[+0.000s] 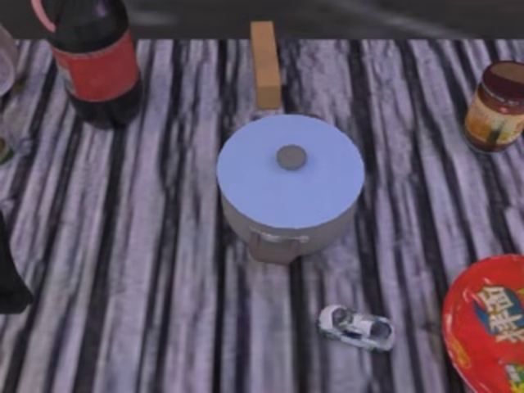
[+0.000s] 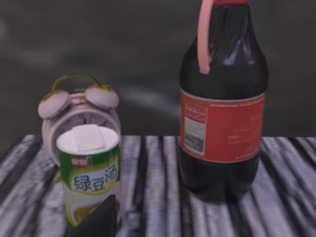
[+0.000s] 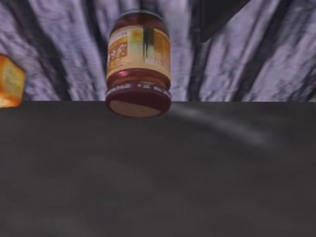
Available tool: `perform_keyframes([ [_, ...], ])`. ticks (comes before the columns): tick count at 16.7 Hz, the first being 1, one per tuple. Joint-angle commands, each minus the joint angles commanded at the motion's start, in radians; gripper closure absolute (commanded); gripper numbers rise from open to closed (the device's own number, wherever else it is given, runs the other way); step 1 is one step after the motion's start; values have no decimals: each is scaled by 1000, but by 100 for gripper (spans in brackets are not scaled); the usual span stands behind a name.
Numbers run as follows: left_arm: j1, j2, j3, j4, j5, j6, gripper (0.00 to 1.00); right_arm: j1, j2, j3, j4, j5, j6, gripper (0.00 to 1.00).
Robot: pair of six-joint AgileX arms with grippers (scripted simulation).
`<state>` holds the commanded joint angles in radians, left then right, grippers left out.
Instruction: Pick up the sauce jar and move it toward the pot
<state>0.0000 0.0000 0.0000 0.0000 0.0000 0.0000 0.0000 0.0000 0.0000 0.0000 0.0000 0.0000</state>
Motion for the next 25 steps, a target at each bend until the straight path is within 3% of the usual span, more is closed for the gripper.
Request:
perform_keyframes([
  [5,0,0,0,0,0,0,0,4,50,56,-27,-7,-2,0],
  [10,0,0,0,0,0,0,0,7,307,325,-170,-21,-16,0],
  [25,0,0,0,0,0,0,0,-4,1744,1714,-946,-45,-157,0],
])
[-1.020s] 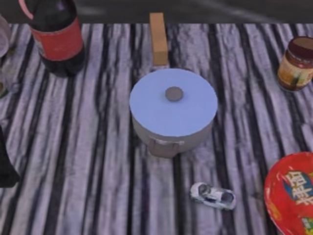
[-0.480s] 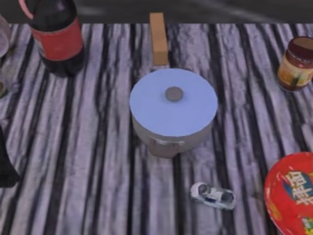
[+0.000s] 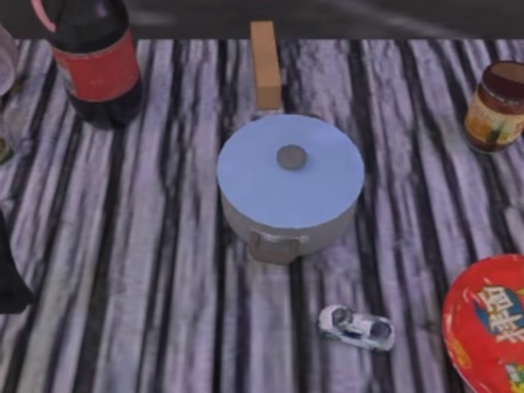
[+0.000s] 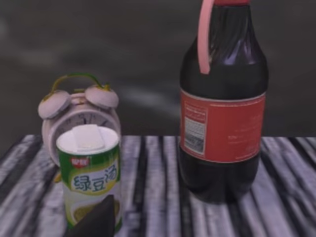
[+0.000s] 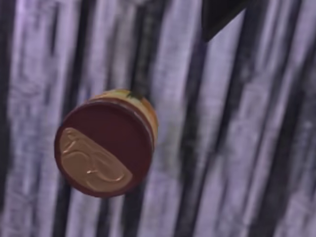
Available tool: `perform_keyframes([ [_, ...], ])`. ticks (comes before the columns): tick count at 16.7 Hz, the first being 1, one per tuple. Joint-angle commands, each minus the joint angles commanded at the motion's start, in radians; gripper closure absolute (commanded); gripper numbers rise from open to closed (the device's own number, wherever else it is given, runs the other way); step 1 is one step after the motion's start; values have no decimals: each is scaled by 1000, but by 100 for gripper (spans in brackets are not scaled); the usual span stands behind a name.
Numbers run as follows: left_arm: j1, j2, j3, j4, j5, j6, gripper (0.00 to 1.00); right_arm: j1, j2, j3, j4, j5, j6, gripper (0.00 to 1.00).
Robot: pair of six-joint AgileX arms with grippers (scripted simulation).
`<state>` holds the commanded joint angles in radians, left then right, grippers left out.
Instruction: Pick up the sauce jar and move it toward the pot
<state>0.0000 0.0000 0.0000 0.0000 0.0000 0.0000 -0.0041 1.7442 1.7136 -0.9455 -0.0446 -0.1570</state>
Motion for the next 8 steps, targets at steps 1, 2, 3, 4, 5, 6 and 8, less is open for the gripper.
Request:
perform_keyframes([
  [1,0,0,0,0,0,0,0,0,97,93,-48,-1,-12,0],
  [2,0,0,0,0,0,0,0,-1,191,184,-94,-1,-23,0],
  [3,0,0,0,0,0,0,0,-1,281,271,-138,-2,-35,0],
  [4,0,0,0,0,0,0,0,-2,366,354,-179,-2,-45,0],
  [5,0,0,0,0,0,0,0,-2,445,431,-215,-2,-56,0],
  [6,0,0,0,0,0,0,0,-3,518,502,-249,-2,-65,0],
  [8,0,0,0,0,0,0,0,-3,646,627,-307,-2,-82,0],
])
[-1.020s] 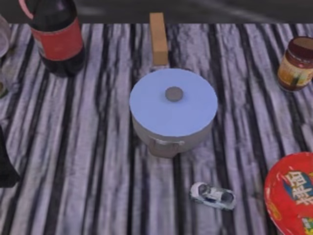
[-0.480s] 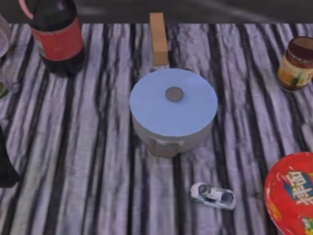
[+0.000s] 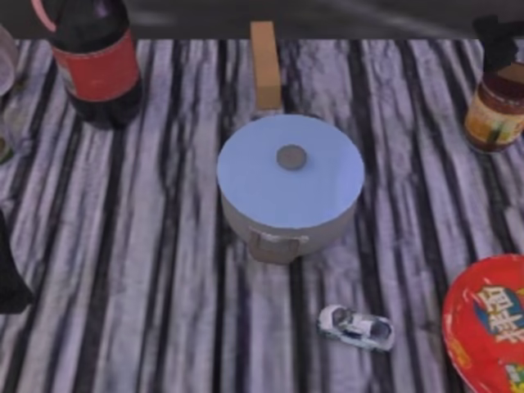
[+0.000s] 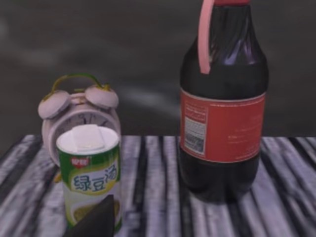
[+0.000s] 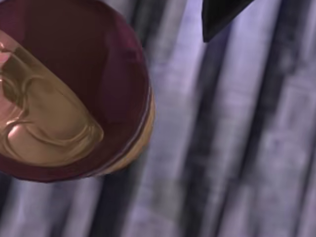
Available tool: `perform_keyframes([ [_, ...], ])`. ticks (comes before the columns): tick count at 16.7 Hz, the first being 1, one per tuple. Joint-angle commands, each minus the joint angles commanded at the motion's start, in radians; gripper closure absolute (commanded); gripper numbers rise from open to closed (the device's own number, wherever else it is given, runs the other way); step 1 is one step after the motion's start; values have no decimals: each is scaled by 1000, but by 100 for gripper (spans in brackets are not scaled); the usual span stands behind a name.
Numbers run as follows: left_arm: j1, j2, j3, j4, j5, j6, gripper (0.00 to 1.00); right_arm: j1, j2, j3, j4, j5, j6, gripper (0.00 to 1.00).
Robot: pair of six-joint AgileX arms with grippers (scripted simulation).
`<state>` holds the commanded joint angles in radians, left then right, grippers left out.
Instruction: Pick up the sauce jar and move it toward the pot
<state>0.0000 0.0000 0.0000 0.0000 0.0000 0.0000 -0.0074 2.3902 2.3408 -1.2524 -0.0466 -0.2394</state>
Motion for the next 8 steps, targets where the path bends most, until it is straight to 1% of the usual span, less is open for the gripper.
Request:
perform_keyframes([
  [4,0,0,0,0,0,0,0,-1,150,145,-64,1,-20,0],
  [8,0,0,0,0,0,0,0,-1,164,158,-70,1,-22,0],
])
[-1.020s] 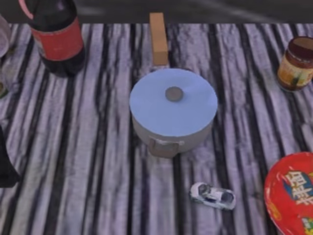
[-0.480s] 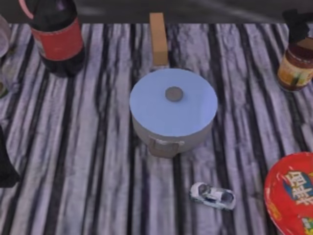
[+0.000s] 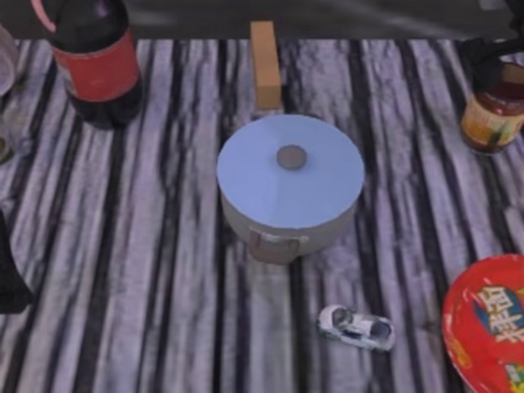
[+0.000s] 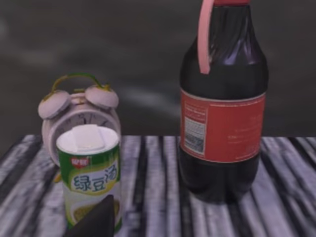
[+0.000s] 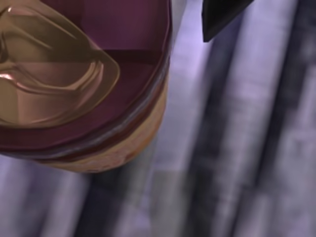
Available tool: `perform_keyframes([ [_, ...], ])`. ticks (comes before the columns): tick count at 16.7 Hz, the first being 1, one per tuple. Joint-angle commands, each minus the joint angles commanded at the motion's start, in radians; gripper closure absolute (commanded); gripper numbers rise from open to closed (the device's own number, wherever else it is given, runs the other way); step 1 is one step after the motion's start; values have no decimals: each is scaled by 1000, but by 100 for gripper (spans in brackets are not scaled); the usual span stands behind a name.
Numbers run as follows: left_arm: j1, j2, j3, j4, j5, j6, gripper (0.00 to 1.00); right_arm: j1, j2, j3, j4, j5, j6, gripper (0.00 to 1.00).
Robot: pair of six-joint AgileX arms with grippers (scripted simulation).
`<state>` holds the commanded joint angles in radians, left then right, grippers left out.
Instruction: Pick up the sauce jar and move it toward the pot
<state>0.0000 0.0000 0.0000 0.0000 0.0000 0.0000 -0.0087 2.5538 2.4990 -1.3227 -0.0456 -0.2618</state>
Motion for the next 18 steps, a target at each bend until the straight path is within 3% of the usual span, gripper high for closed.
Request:
perform_keyframes([
  [13,0,0,0,0,0,0,0,6,38,-124,162,2,6,0],
  [18,0,0,0,0,0,0,0,6,38,-124,162,2,6,38],
])
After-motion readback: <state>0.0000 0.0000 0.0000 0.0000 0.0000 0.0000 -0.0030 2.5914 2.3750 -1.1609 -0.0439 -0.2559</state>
